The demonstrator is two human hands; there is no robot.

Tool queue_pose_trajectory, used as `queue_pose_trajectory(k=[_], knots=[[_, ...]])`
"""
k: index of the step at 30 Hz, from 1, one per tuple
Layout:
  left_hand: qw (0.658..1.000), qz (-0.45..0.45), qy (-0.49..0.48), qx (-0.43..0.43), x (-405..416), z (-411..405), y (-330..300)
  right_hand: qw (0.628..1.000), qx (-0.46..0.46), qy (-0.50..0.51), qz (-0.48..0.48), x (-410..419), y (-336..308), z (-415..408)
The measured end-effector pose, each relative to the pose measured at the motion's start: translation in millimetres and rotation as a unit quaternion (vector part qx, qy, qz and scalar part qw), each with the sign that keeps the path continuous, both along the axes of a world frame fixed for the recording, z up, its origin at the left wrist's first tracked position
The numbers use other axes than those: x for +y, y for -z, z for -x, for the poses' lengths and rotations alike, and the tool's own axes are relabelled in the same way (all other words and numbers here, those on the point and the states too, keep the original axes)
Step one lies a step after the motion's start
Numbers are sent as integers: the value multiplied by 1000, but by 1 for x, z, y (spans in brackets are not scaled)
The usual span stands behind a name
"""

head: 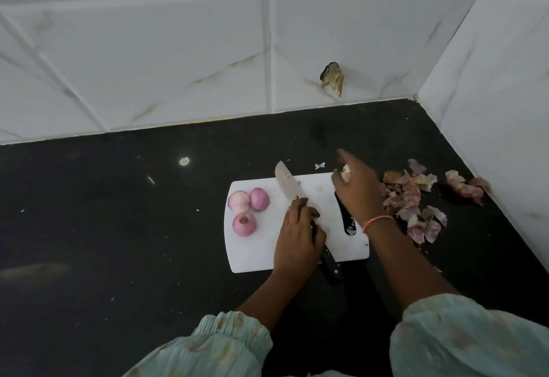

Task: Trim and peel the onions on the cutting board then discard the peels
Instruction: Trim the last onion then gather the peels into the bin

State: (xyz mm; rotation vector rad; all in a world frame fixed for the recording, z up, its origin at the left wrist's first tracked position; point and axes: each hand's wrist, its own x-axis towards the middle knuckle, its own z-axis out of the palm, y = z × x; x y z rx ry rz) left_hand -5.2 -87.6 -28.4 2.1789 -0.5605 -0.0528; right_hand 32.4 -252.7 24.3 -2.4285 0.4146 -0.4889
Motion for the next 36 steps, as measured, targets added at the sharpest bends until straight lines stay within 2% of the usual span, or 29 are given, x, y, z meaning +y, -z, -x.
queue_pose_trajectory(k=[2,4,6,7,9,12,14,17,19,21,23,24,30,34,36], knots=[[1000,14,-6,25,1,-1,-2,1000,0,-10,29,25,4,-1],[999,27,-11,22,2,-1,-2,994,112,8,0,41,4,1],[998,52,-21,14,3,0,-3,970,239,24,-47,52,3,5],[997,71,-31,10,3,-1,-3,959,272,26,-69,54,4,5],[991,118,-60,22,4,-2,-8,944,302,28,-133,56,0,4],[978,175,-89,64,4,-6,-17,910,290,35,-294,50,-8,0],[975,198,-75,63,3,-7,-21,896,294,28,-331,45,-15,3],[980,191,-28,52,5,-3,-23,896,242,52,-369,42,-17,9],[988,139,-36,52,8,-4,-21,880,177,81,-433,35,-17,12],[982,102,-57,146,11,-8,-29,859,127,86,-488,29,-17,16],[957,104,-28,271,9,-10,-41,842,112,74,-523,26,-19,19],[955,93,-17,282,8,-11,-43,835,101,72,-537,25,-20,19],[972,34,20,230,17,-5,-42,780,-20,161,-605,-19,-38,7],[979,-1,51,198,18,-4,-43,718,-43,170,-674,-39,-41,5],[982,-26,55,181,20,-8,-43,684,-85,170,-704,-44,-42,9]])
